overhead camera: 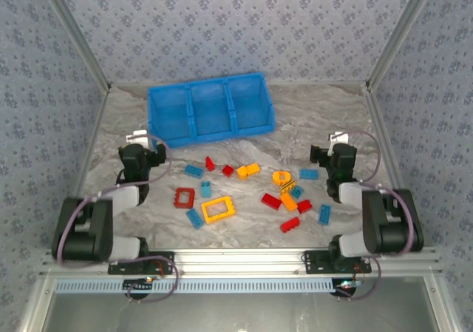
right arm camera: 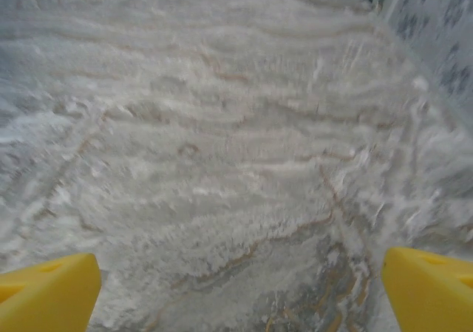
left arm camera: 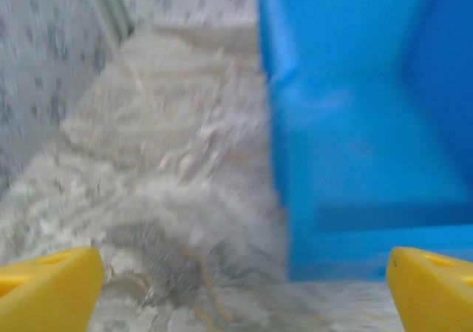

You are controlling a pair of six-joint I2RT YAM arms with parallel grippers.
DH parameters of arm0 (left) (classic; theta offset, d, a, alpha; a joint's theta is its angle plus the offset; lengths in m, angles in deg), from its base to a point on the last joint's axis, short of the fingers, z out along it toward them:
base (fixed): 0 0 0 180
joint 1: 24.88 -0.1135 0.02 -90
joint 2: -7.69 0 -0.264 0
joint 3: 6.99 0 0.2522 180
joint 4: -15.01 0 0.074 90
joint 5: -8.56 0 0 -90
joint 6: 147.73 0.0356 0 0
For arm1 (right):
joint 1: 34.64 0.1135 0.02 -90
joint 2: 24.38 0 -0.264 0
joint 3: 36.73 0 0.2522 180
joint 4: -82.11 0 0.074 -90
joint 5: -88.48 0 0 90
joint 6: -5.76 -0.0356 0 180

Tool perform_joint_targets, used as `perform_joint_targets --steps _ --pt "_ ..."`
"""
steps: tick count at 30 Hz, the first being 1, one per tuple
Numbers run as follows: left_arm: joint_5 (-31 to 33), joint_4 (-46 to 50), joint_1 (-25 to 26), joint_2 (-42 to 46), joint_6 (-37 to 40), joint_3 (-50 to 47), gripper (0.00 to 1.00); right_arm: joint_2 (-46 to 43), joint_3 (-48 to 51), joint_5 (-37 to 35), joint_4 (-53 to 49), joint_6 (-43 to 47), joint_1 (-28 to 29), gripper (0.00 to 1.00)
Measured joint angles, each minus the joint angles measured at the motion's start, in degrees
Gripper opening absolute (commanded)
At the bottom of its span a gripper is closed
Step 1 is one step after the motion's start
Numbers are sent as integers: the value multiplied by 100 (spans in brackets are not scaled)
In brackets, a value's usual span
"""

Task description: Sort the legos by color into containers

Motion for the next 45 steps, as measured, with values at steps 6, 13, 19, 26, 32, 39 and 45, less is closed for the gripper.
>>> perform_joint_targets --steps 6,13,19,26,32,39,45 --pt "787 2347 920 1576 -728 2382 98 -2468 -1897 -291 -2223 -625 737 100" --pt "2 5453 337 205 -2505 5477 91 -2916 -3309 481 -4494 -2533 612 78" --pt "-376 6999 1119 -2192 -2507 7066 84 -2048 -3491 649 -5755 -2723 2441 82" --pt "-511 8194 1106 -4317 -2378 8485 82 -1207 -3764 826 -6048 -2771 3663 81" --pt "-673 8465 1084 -5193 -2190 9462 71 -1121 -3766 870 -6054 -2892 3812 81" --pt "-697 8636 1086 -5748 -2035 9757 46 -1178 -3768 514 -6577 -3042 3790 80" --pt "-717 8605 1104 -5807 -1928 9739 14 -1360 -3768 254 -7143 -3132 3648 80"
